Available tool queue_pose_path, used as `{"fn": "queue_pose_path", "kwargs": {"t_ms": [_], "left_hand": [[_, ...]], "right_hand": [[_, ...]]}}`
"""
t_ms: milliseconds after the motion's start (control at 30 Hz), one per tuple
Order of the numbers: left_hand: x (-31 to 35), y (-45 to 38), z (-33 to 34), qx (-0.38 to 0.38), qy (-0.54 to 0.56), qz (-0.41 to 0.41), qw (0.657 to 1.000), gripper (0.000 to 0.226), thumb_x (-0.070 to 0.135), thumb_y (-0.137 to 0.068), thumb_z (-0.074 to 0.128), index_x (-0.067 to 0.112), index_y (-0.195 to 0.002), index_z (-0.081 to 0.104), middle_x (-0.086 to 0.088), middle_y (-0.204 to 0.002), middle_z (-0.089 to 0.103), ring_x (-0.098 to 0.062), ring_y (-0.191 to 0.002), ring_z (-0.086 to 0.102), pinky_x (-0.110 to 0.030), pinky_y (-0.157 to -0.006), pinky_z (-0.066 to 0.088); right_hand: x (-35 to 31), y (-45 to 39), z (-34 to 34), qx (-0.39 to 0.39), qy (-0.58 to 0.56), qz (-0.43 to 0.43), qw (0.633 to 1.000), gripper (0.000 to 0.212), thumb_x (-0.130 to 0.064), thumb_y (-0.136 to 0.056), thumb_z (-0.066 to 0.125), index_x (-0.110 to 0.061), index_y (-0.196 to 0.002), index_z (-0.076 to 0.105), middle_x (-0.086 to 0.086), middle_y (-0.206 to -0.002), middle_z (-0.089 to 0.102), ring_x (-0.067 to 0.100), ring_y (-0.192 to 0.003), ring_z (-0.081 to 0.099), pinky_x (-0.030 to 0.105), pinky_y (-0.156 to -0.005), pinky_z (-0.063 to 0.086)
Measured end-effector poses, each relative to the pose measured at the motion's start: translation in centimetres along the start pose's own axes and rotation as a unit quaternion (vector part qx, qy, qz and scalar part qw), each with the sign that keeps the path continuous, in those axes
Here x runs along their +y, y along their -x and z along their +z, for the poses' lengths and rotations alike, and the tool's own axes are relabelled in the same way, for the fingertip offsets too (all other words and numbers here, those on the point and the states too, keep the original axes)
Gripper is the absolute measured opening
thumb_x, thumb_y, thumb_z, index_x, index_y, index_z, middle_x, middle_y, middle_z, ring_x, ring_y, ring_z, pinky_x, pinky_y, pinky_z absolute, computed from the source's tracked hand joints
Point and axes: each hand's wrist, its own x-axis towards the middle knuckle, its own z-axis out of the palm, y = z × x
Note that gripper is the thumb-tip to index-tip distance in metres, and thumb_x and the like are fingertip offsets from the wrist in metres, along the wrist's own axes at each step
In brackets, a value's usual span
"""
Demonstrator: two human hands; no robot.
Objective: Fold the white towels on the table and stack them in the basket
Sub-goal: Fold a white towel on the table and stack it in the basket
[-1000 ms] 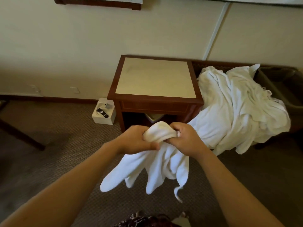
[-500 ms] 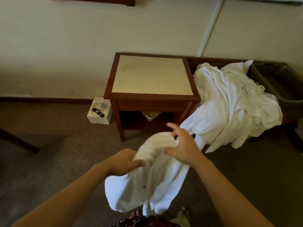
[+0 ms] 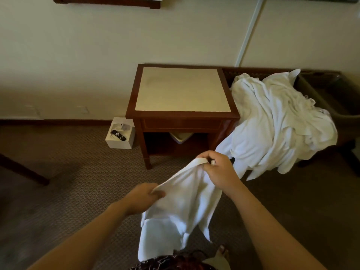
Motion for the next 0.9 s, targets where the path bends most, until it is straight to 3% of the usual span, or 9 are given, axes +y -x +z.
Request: {"fn": "queue_pose_path", "kwargs": {"t_ms": [100,167,367,500,567,633,733,833,900], "left_hand": [[1.7,0.2,-0.6,0.116,0.052,-0.008,0.992,0.01,0.036,-0.101,0.058,0.027,-0.103,0.063,0.01,-0.101,0.066,-0.013,-0.096,0.064,-0.032,-0.075,0.052],[3.7,0.4,-1.1,0.113,0.132,-0.014,0.985,0.025,0.031,-0.1,0.059,0.038,-0.122,0.05,0.012,-0.113,0.061,-0.01,-0.102,0.063,-0.024,-0.072,0.049],[6.6,0.1,-0.6,0.051,0.437,-0.042,0.897,0.019,0.017,-0.106,0.053,0.027,-0.122,0.061,-0.013,-0.094,0.063,-0.021,-0.074,0.06,-0.036,-0.064,0.054],[8.3,0.2,-0.3,0.006,0.557,-0.025,0.83,0.027,0.001,-0.106,0.041,0.006,-0.12,0.064,-0.014,-0.09,0.063,-0.02,-0.072,0.064,-0.033,-0.06,0.058],[8.5,0.3,-0.1,-0.007,0.592,-0.003,0.806,0.033,-0.009,-0.096,0.044,-0.001,-0.121,0.063,-0.017,-0.096,0.071,-0.026,-0.08,0.071,-0.039,-0.072,0.062],[8.1,0.1,0.1,0.011,0.517,0.043,0.855,0.045,-0.01,-0.082,0.055,0.007,-0.122,0.066,-0.017,-0.107,0.075,-0.034,-0.097,0.072,-0.046,-0.088,0.057],[7.6,-0.1,0.2,0.046,0.299,0.117,0.946,0.049,-0.009,-0.084,0.07,0.024,-0.12,0.07,0.0,-0.106,0.076,-0.02,-0.101,0.074,-0.036,-0.087,0.059],[7.2,-0.5,-0.1,0.113,0.129,0.171,0.97,0.027,0.008,-0.093,0.07,0.031,-0.106,0.077,0.011,-0.1,0.071,-0.006,-0.095,0.068,-0.032,-0.083,0.057],[6.5,-0.8,-0.1,0.188,0.008,0.229,0.955,0.012,0.02,-0.094,0.067,0.028,-0.098,0.076,0.013,-0.105,0.059,-0.005,-0.1,0.057,-0.027,-0.087,0.051]], "right_hand": [[0.3,-0.5,0.4,0.022,0.029,0.109,0.993,0.033,-0.018,-0.094,0.058,-0.03,-0.123,0.047,0.001,-0.117,0.05,0.01,-0.093,0.056,0.028,-0.072,0.044],[0.5,-0.1,1.1,0.041,-0.003,0.167,0.985,0.027,-0.013,-0.098,0.05,-0.024,-0.122,0.042,0.004,-0.111,0.052,0.013,-0.087,0.054,0.029,-0.066,0.04],[0.8,0.9,4.1,0.106,-0.133,0.175,0.97,0.012,-0.008,-0.094,0.068,-0.019,-0.097,0.069,0.0,-0.097,0.069,0.013,-0.09,0.065,0.026,-0.07,0.051],[0.7,1.7,4.8,0.141,-0.208,0.142,0.957,0.009,-0.013,-0.086,0.081,-0.02,-0.089,0.077,-0.002,-0.084,0.077,0.015,-0.086,0.074,0.034,-0.078,0.061],[0.6,2.1,5.2,0.138,-0.236,0.136,0.952,0.007,-0.011,-0.088,0.079,-0.016,-0.092,0.076,0.001,-0.086,0.078,0.019,-0.087,0.075,0.04,-0.078,0.063],[0.7,2.4,5.6,0.144,-0.256,0.133,0.947,0.007,-0.009,-0.09,0.076,-0.013,-0.095,0.075,0.003,-0.089,0.078,0.02,-0.087,0.076,0.044,-0.08,0.063],[1.2,2.6,5.5,0.139,-0.288,0.129,0.939,0.008,-0.009,-0.09,0.076,-0.009,-0.097,0.073,0.009,-0.094,0.077,0.026,-0.094,0.075,0.049,-0.085,0.062],[1.2,3.0,5.4,0.108,-0.318,0.128,0.933,0.012,-0.007,-0.088,0.077,-0.005,-0.098,0.072,0.011,-0.095,0.077,0.027,-0.095,0.075,0.045,-0.087,0.06],[1.0,3.2,5.3,0.114,-0.302,0.121,0.939,0.009,-0.005,-0.088,0.077,-0.005,-0.096,0.073,0.008,-0.089,0.078,0.019,-0.088,0.075,0.036,-0.081,0.06]]}}
